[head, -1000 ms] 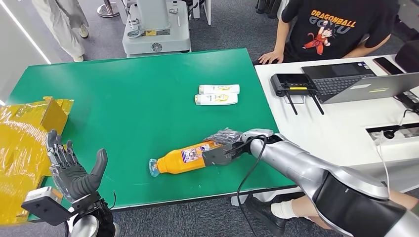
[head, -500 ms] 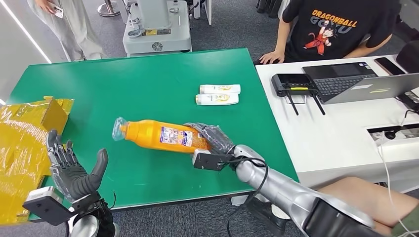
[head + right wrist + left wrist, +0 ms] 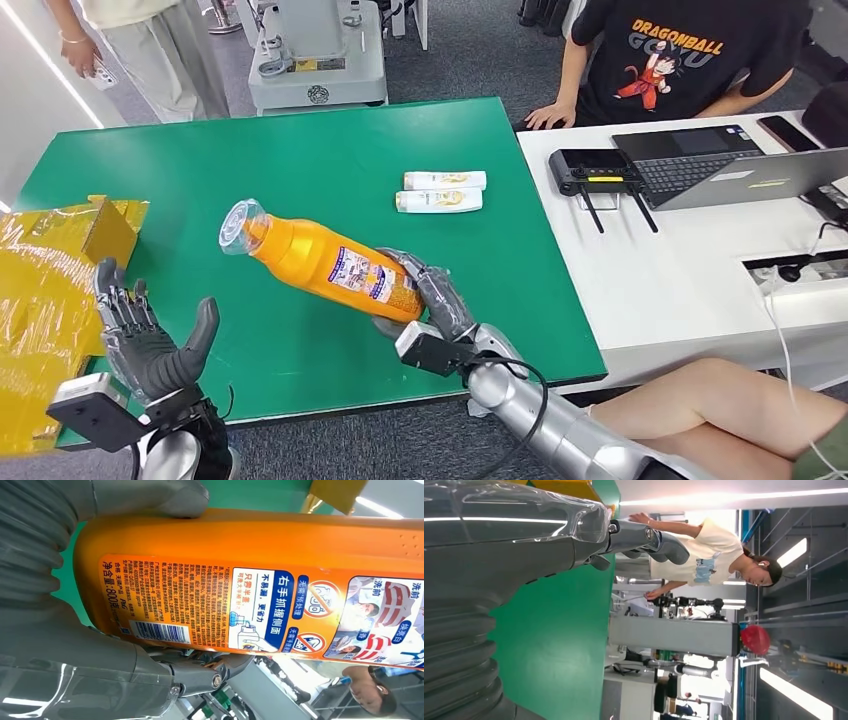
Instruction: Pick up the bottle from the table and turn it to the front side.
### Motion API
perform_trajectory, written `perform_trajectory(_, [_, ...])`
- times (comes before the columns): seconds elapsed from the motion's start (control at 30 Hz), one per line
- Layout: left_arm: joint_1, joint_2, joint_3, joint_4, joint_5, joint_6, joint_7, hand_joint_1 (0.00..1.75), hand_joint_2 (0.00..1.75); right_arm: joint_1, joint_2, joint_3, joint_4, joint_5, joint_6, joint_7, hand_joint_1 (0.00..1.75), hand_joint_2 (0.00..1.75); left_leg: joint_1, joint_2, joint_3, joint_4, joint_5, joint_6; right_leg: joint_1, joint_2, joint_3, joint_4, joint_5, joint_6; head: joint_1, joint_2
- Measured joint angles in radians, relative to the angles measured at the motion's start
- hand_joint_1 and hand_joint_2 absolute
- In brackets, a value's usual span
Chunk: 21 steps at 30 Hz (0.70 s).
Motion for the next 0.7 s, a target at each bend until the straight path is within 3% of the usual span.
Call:
perform_trajectory(0.27, [-0.064,-0.001,-0.024,0.074,-0.032,-0.084,0.006,0.00,1.75,0.103,0.066,-0.100,-0.140,0.057,0.046,-0.019,1.75,1.75,0.000,0.001,0.000,0.000,0.000,0.000,0.000,0.000,-0.001,0.000,0.000,-0.001,0.000,0.000])
perform_trajectory(0.47, [-0.100,0.001,-0.088,0.104,-0.056,-0.250,0.050,0.00,1.75,0.102,0.086,-0.155,-0.130,0.120,0.146,-0.017,1.75,1.75,0.000,0.000,0.000,0.000,0.000,0.000,0.000,0.000,0.000,0.000,0.000,-0.001,0.000,0.000])
perform_trajectory(0.7, [-0.141,0.007,-0.135,0.124,-0.065,-0.368,0.086,0.00,1.75,0.086,0.094,-0.202,-0.090,0.190,0.166,0.003,1.75,1.75,0.000,0.001,0.000,0.000,0.000,0.000,0.000,0.001,-0.001,0.000,0.000,-0.001,0.000,0.000])
